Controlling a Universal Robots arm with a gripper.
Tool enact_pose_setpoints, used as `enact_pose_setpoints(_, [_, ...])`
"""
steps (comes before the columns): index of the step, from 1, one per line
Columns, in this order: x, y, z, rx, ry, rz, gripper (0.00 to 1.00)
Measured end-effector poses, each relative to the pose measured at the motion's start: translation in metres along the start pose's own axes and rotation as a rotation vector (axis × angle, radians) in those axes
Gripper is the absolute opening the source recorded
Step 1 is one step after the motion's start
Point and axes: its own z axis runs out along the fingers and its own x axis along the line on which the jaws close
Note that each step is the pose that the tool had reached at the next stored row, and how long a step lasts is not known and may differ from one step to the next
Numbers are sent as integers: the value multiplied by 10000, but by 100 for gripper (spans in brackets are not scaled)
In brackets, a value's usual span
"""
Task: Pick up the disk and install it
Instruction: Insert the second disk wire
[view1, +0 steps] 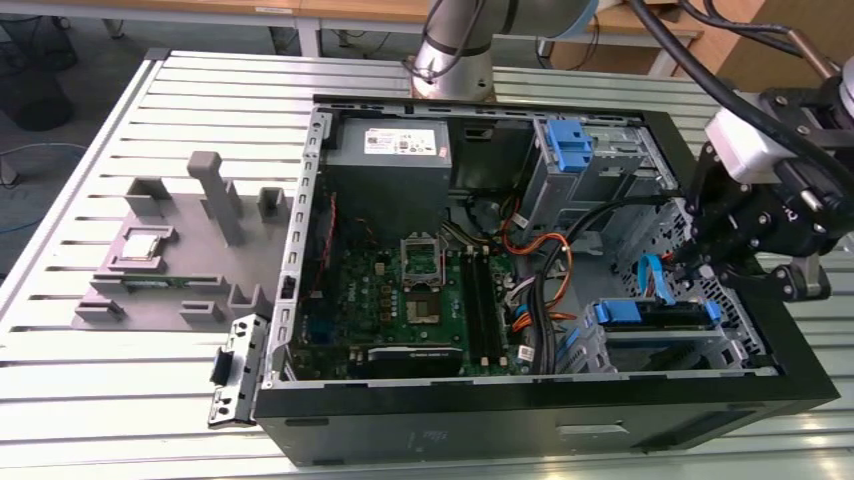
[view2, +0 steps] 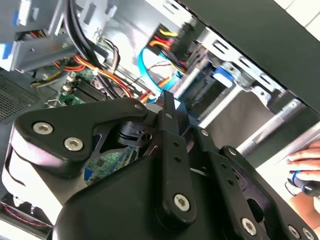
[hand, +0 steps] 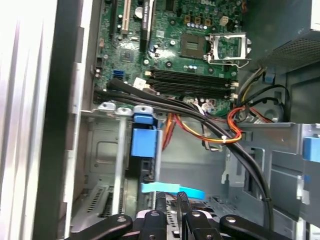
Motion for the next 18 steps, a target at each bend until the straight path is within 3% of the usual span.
enact_pose_setpoints(4, [-80, -22, 11, -1, 0, 0, 24])
enact_pose_setpoints(8, [-123, -84, 15, 0, 1, 1, 24])
enact_pose_setpoints(13, [-142, -185, 14, 0, 1, 1, 24])
enact_pose_setpoints(18, [-141, -193, 14, 2, 0, 16, 24])
